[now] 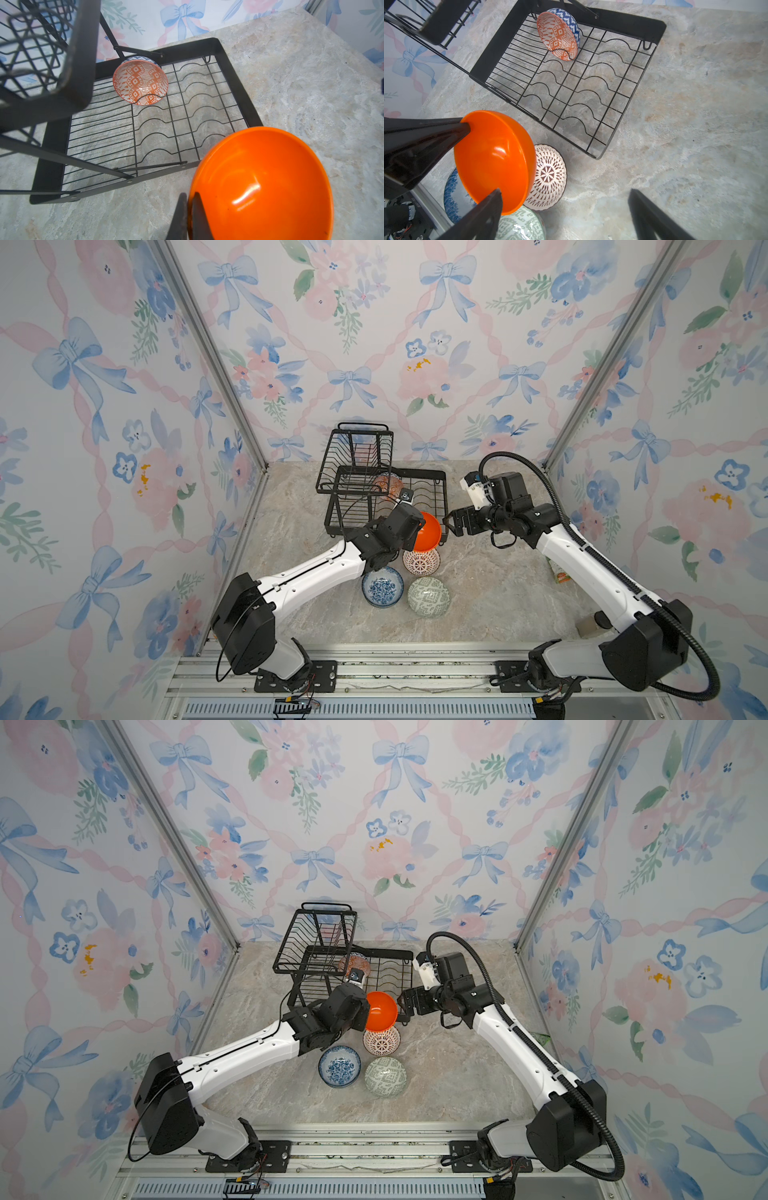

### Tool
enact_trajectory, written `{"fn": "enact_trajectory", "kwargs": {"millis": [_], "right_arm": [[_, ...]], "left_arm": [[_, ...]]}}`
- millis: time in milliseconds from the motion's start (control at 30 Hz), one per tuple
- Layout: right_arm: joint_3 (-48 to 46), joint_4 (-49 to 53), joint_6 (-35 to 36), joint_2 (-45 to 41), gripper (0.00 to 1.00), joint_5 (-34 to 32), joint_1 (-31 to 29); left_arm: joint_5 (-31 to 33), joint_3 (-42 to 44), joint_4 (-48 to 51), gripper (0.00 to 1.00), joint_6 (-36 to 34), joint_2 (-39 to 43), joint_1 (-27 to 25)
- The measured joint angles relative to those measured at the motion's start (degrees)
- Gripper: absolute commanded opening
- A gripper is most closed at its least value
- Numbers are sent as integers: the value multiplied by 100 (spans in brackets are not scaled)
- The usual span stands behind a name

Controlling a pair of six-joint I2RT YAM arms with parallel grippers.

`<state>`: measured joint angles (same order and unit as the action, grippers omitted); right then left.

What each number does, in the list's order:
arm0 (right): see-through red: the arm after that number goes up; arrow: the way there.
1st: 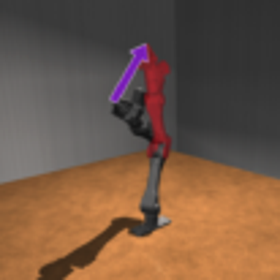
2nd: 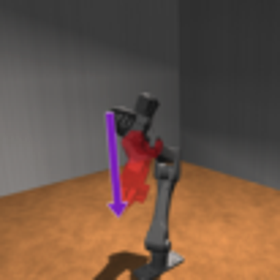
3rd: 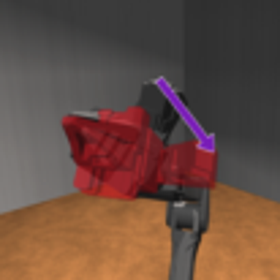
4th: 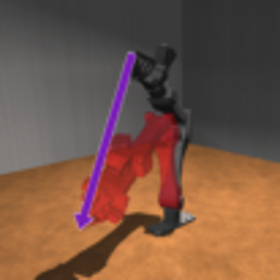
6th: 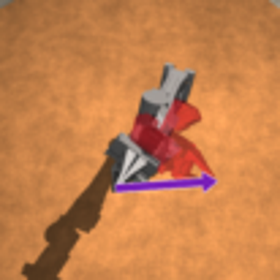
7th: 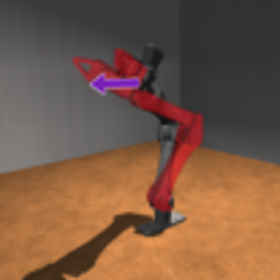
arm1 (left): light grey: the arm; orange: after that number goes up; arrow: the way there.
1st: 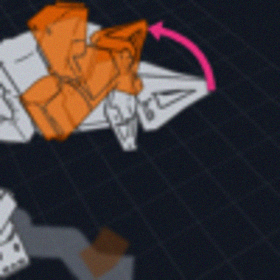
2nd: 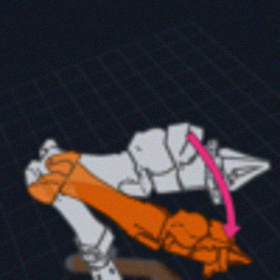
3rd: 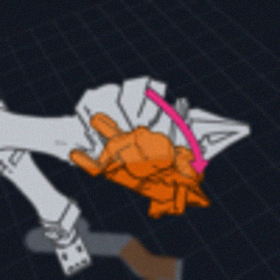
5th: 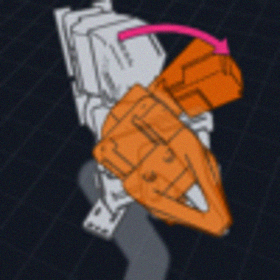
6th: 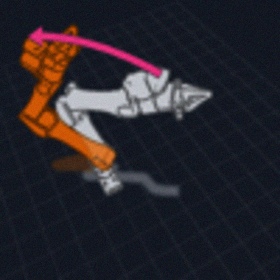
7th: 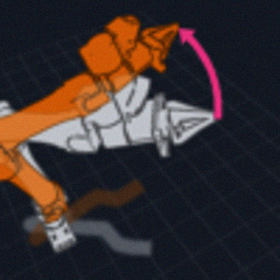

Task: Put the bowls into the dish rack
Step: 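Grip and lift the orange bowl with the left gripper while the right gripper approaches, then close the right gripper on the orange bowl rim while the left gripper holds it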

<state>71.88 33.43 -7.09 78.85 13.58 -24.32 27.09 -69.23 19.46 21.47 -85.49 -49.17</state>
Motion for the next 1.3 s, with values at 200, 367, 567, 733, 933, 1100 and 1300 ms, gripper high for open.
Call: {"fn": "enact_trajectory", "kwargs": {"millis": [200, 367, 567, 733, 933, 1100, 1300], "right_arm": [[144, -9, -164, 96, 98, -74, -247], [164, -26, -382, 175, 94, -223, -356], [341, -33, -638, 404, 75, -400, -442], [468, -103, -741, 564, 62, -420, -520], [498, -109, -817, 612, 49, -437, -553], [511, -109, -848, 669, 37, -461, -573], [527, -109, -870, 669, 22, -511, -614]], "left_arm": [[109, -356, -9, 0, -138, -85, 0], [120, -483, -55, 0, -245, -170, 0], [122, -557, -96, 0, -350, -173, 0], [120, -560, -160, 0, -389, -173, 0], [118, -614, -177, 0, -396, -195, 0], [114, -621, -186, 0, -437, -212, 0], [96, -623, -214, 0, -455, -212, 0]]}}
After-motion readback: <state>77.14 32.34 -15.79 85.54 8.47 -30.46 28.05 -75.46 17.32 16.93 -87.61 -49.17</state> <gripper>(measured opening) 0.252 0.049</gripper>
